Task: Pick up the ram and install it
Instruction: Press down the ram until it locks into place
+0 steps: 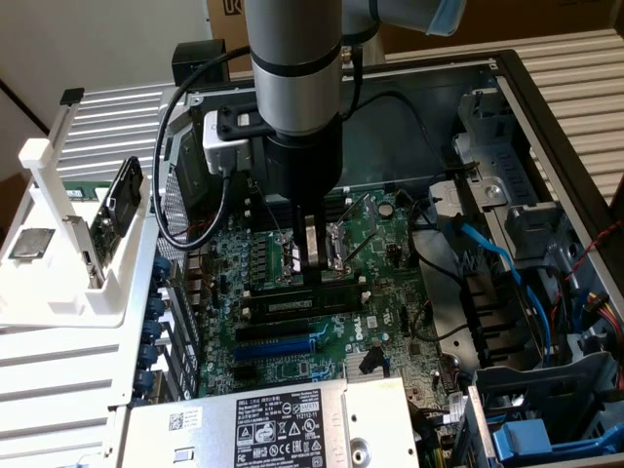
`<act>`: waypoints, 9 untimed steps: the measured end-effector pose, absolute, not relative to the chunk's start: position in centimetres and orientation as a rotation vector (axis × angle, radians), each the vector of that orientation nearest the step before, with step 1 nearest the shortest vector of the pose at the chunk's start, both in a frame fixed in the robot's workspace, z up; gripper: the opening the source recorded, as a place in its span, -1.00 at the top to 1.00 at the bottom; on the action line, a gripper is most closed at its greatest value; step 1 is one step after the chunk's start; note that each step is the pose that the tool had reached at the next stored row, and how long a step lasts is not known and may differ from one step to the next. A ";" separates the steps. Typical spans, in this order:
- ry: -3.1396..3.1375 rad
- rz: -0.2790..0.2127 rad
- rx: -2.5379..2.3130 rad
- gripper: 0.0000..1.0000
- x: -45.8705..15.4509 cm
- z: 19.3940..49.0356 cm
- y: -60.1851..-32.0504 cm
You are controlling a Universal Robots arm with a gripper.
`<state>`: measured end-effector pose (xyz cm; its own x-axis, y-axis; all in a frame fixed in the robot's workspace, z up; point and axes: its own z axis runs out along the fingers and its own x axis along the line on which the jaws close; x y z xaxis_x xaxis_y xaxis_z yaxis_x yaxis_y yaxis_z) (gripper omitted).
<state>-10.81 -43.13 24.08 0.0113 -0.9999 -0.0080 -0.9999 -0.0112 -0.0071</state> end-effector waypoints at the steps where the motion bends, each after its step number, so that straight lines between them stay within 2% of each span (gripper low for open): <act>1: 2.202 0.001 -2.226 0.80 -10.8 24.0 -43.1; 9: 2.202 0.001 -2.226 0.80 -10.8 23.6 -43.1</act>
